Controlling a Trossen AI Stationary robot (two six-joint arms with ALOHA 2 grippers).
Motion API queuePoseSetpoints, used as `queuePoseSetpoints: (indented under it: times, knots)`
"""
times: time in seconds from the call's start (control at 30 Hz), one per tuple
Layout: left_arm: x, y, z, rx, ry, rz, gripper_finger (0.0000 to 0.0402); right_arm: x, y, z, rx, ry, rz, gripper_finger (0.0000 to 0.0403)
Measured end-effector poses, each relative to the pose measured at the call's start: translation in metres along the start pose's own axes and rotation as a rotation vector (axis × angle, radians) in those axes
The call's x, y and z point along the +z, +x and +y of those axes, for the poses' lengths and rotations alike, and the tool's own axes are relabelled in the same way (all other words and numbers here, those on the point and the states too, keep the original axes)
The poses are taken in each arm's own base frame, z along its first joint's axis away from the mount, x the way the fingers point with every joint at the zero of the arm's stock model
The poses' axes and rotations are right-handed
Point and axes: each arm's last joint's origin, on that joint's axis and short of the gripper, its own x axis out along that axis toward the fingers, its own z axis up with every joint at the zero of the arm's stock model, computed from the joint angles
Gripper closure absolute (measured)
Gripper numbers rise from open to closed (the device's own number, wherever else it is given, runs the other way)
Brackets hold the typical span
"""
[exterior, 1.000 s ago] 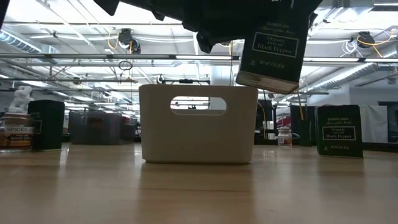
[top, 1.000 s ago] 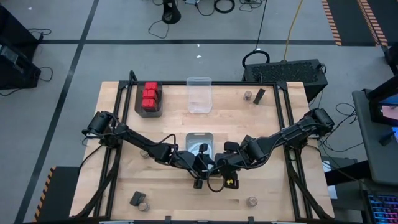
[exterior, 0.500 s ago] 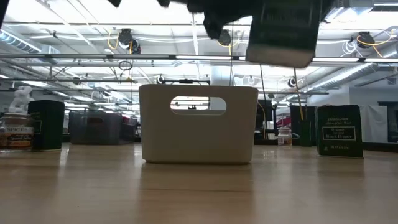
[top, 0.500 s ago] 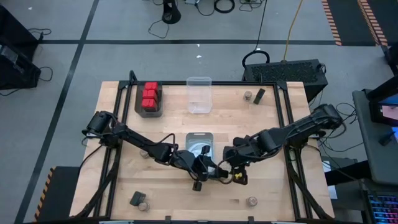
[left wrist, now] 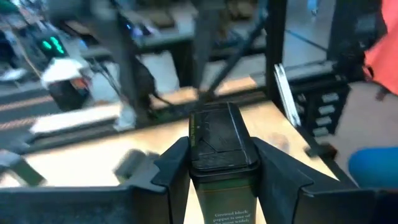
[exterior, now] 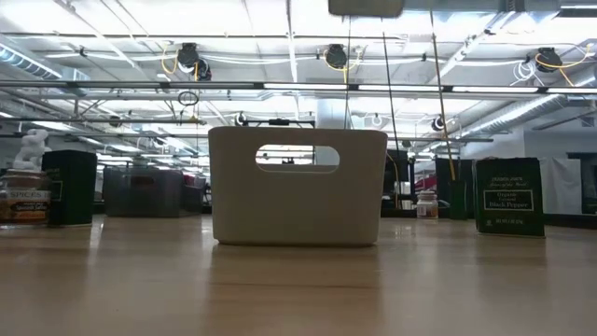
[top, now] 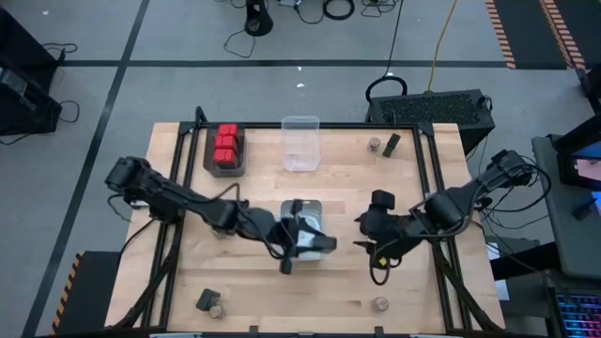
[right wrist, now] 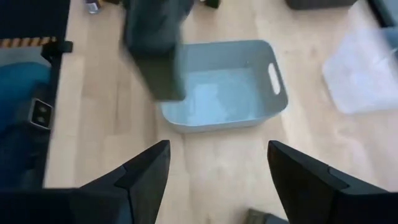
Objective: Sort spices by type
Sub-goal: Put the black seasoning can into the transparent bin
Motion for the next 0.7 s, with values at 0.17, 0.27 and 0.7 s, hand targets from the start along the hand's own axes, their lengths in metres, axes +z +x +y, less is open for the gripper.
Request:
queuePoseSetpoints:
  times: [0.17, 0.27, 0.7]
  knots:
    - [0.02, -0.03, 0.025, 0.052, 0.013, 0.007, 0.0252, -0.011, 0.004, 0.005, -0.075, -0.066, -0.029, 0.0151]
    - [0.024, -0.044, 0.044, 0.104, 0.02, 0.034, 0.0252, -0.02, 0.01, 0.008, -0.138, -0.103, -0.063, 0.0151]
    - [-0.001, -0.076, 0.167, 0.209, 0.054, 0.139, 0.0253, -0.048, 0.055, 0.019, -0.158, -0.189, -0.193, 0.0151]
